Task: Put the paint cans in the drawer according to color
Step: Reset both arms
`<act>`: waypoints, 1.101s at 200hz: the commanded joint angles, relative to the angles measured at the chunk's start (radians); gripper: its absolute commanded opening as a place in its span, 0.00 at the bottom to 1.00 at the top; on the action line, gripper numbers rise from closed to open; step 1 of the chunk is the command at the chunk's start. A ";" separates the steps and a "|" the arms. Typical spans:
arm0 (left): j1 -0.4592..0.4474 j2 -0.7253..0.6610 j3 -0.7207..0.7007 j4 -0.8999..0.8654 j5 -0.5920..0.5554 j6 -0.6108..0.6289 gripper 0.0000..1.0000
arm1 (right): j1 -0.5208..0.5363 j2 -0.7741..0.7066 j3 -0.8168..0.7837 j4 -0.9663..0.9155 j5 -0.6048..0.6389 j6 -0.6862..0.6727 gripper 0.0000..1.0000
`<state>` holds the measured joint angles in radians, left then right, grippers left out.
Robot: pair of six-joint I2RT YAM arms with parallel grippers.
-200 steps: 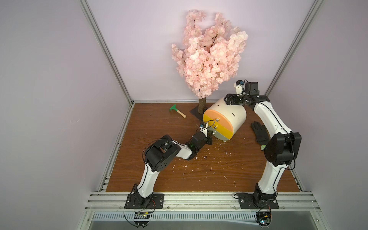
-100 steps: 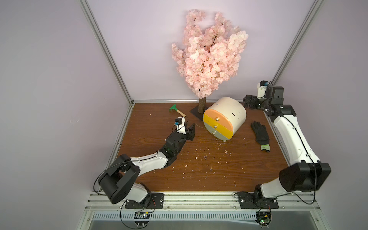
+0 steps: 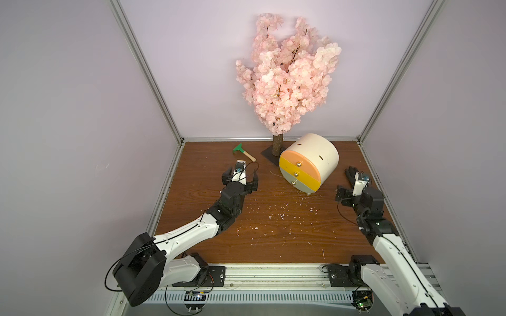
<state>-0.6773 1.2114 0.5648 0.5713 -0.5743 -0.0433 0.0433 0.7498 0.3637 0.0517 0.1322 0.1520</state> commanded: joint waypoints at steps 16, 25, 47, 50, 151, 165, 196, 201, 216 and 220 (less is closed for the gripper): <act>0.160 0.031 -0.059 0.014 0.041 0.020 1.00 | 0.003 0.026 -0.174 0.427 0.046 -0.035 0.99; 0.197 0.038 -0.068 0.019 0.048 0.018 1.00 | 0.003 0.071 -0.199 0.517 0.039 -0.052 0.99; 0.282 0.067 -0.085 0.059 0.079 0.046 0.98 | 0.003 0.202 -0.225 0.686 0.029 -0.075 0.99; 0.296 0.072 -0.088 0.070 0.074 0.051 0.98 | 0.003 0.222 -0.225 0.705 0.029 -0.075 0.99; 0.493 0.253 -0.212 0.374 0.291 0.110 1.00 | 0.001 0.645 -0.151 1.146 -0.122 -0.193 0.99; 0.495 0.275 -0.212 0.409 0.300 0.147 1.00 | -0.004 0.705 -0.147 1.179 -0.125 -0.190 0.99; 0.565 0.285 -0.262 0.527 0.379 0.105 1.00 | -0.005 0.786 -0.166 1.294 -0.118 -0.181 0.99; 0.574 0.281 -0.274 0.540 0.391 0.095 1.00 | -0.005 0.775 -0.149 1.248 -0.112 -0.180 0.99; 0.580 0.273 -0.324 0.628 0.390 0.084 1.00 | -0.006 0.779 -0.128 1.208 -0.100 -0.172 0.99; 0.581 0.273 -0.336 0.650 0.388 0.081 1.00 | -0.006 0.781 -0.133 1.220 -0.097 -0.171 0.99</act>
<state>-0.1219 1.4986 0.2897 1.0645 -0.2356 0.0566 0.0425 1.5448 0.1959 1.2217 0.0185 -0.0189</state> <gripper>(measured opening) 0.999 0.992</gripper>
